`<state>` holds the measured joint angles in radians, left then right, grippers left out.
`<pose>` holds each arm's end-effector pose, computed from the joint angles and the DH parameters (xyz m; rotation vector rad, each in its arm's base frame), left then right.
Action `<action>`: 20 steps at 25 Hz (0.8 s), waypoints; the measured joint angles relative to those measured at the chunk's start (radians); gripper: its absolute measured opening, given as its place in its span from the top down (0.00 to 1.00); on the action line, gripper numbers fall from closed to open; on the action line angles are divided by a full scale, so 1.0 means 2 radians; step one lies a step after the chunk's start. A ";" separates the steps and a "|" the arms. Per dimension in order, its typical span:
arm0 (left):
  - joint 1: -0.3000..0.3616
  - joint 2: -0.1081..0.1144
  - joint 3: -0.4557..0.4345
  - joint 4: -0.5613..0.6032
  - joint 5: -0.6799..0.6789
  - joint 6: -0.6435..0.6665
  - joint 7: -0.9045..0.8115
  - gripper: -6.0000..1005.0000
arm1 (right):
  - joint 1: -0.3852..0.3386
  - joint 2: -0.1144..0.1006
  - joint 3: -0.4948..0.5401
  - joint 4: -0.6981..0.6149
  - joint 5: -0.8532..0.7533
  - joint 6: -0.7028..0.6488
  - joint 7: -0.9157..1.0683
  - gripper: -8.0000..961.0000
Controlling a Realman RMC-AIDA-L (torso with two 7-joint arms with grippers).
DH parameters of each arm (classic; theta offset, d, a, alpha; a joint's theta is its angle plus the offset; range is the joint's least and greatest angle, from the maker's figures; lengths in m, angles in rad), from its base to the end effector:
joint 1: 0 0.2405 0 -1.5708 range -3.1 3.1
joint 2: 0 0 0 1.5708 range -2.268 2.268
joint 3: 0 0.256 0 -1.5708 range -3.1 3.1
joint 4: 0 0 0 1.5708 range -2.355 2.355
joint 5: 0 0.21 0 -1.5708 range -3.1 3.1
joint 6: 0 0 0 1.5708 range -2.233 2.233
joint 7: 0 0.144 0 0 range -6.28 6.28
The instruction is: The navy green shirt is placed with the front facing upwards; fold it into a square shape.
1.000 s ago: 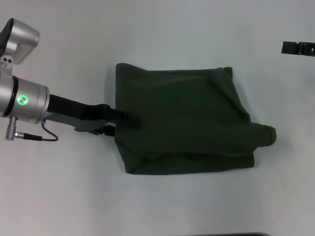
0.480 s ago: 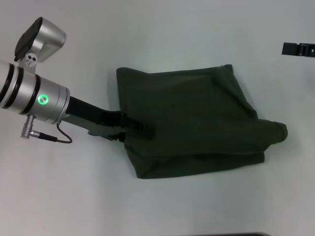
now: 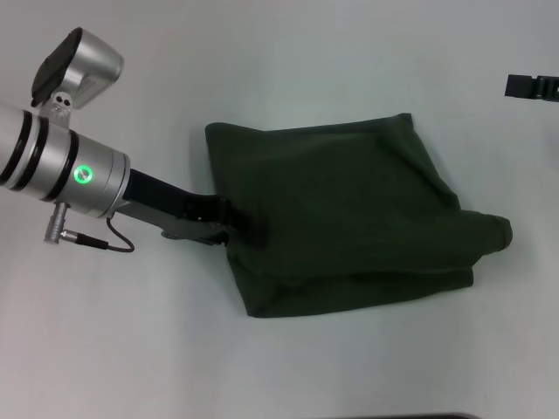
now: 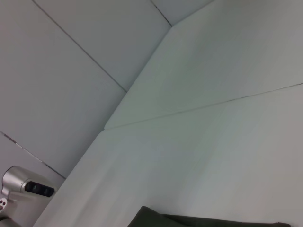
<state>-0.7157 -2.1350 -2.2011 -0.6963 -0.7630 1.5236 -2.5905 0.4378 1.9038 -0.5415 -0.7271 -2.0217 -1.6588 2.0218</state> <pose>-0.2237 0.3356 -0.0593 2.4395 1.9093 -0.0124 0.3172 0.3187 0.1006 -2.3434 1.4387 0.7603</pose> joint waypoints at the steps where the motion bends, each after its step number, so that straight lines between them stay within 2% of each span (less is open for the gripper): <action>1: 0.000 -0.001 -0.001 0.000 -0.001 0.001 0.000 0.49 | 0.000 0.000 0.000 0.000 0.000 0.000 0.000 0.43; 6: -0.001 -0.002 -0.003 0.000 -0.008 0.013 0.002 0.61 | 0.000 0.000 0.000 0.000 0.000 0.000 0.001 0.43; 10: 0.003 0.002 -0.003 -0.005 -0.011 0.031 0.005 0.75 | -0.003 0.000 0.000 0.000 -0.001 -0.001 0.002 0.43; 11: 0.005 0.006 -0.003 -0.005 -0.011 0.035 0.005 0.79 | -0.003 0.000 0.000 0.000 -0.001 -0.001 0.003 0.43; 15: 0.018 0.024 -0.008 -0.016 -0.011 0.046 0.006 0.83 | -0.004 0.000 0.000 0.000 0.000 -0.004 0.006 0.43; 20: 0.027 0.058 -0.032 -0.023 -0.011 0.058 0.010 0.88 | -0.005 0.000 0.004 0.000 0.001 -0.005 0.012 0.43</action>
<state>-0.6620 -2.0184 -2.2647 -0.7429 -0.7852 1.6393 -2.5702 0.4281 1.9044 -0.5341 -0.7271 -2.0196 -1.6696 2.0456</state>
